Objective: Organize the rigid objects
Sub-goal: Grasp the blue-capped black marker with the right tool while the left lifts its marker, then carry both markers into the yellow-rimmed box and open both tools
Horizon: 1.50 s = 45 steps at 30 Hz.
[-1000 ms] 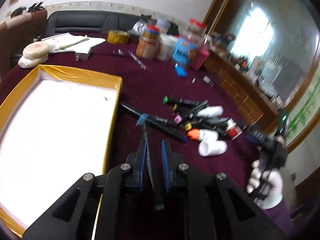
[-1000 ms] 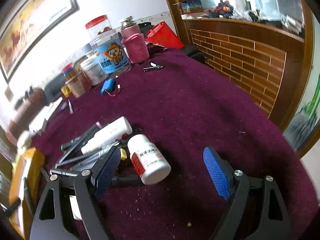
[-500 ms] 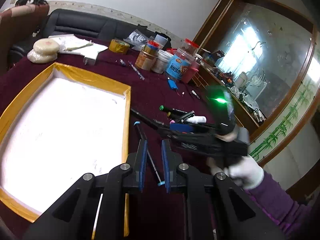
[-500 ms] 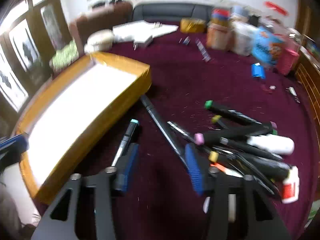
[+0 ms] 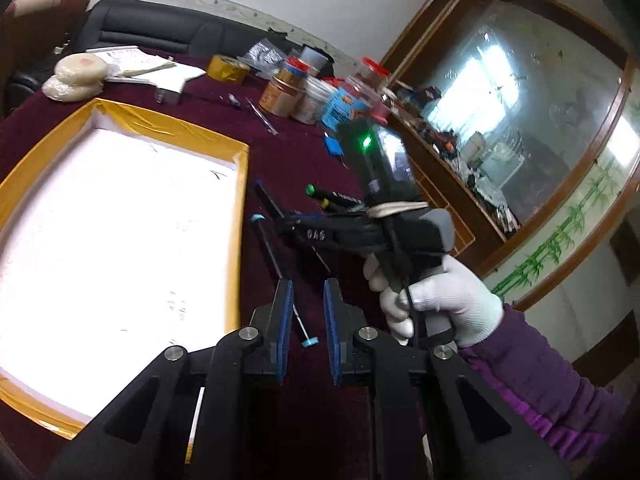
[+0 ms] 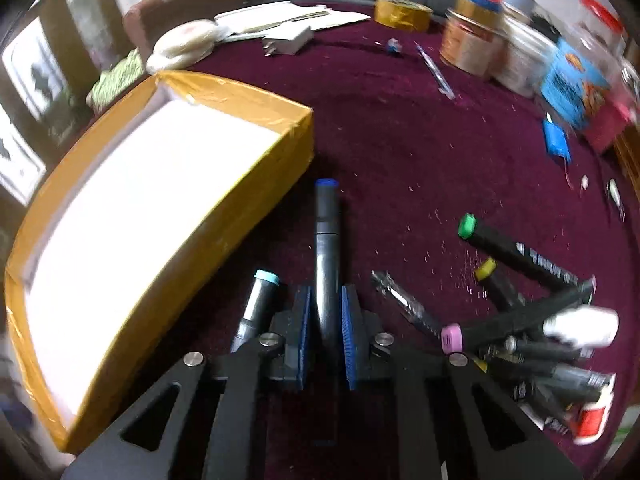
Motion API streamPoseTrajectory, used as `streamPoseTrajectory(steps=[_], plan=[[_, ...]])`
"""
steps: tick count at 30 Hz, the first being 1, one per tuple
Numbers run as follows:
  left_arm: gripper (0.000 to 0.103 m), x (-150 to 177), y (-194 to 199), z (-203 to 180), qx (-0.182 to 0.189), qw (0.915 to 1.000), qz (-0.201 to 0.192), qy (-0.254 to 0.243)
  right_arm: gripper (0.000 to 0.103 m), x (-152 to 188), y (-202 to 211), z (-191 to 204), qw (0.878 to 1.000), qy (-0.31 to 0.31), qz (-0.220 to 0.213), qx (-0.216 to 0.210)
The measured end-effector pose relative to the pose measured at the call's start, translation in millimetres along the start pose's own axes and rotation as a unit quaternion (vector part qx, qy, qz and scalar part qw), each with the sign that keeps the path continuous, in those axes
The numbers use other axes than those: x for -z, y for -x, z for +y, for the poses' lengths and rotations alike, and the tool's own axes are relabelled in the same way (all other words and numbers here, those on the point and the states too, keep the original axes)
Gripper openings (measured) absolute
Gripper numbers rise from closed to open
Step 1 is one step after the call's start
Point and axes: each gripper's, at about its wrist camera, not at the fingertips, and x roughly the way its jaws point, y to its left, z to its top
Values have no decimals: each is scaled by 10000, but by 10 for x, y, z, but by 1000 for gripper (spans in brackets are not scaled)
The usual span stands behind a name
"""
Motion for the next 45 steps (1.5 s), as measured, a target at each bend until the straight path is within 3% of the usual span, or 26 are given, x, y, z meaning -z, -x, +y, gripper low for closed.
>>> streamPoseTrajectory(steps=[6,11,15,18,21,24,32,35,38,45], plan=[[20,46,-324,-233,-219,9981,483,-300,13,344,316,-325,9965,-750,-268,-236],[22,36,-851,-350,-928,9895,1028,-418,13,642,533,-412,9933,-954,-417,-499],[25,22,-1284,-333,-1588,9766,1377,-451,13,747,604,-435,9918,-979,-548,-617],[19,18,-1438,-442,-1937,9703,1201,-816,13,813,665,-460,9901,-1046,-604,-712],[12,10,-1450,-431,-1874,9720,1100,-892,13,888,708,-495,9878,-1126,-679,-829],[12,-25,-1323,-256,-1214,9864,1051,-350,13,928,757,-518,9855,-1202,-748,-934],[12,-148,-648,-190,-473,9980,423,5,13,825,850,-454,9770,-1381,-854,-1383],[12,-259,-432,-66,-471,9985,224,173,13,651,823,-333,9690,-1487,-787,-1808],[12,-406,-314,181,-727,9969,81,296,13,443,756,-172,9622,-1591,-723,-2091],[12,-735,-426,748,-1006,9935,197,484,13,-150,334,236,9530,-2040,-501,-2184]])
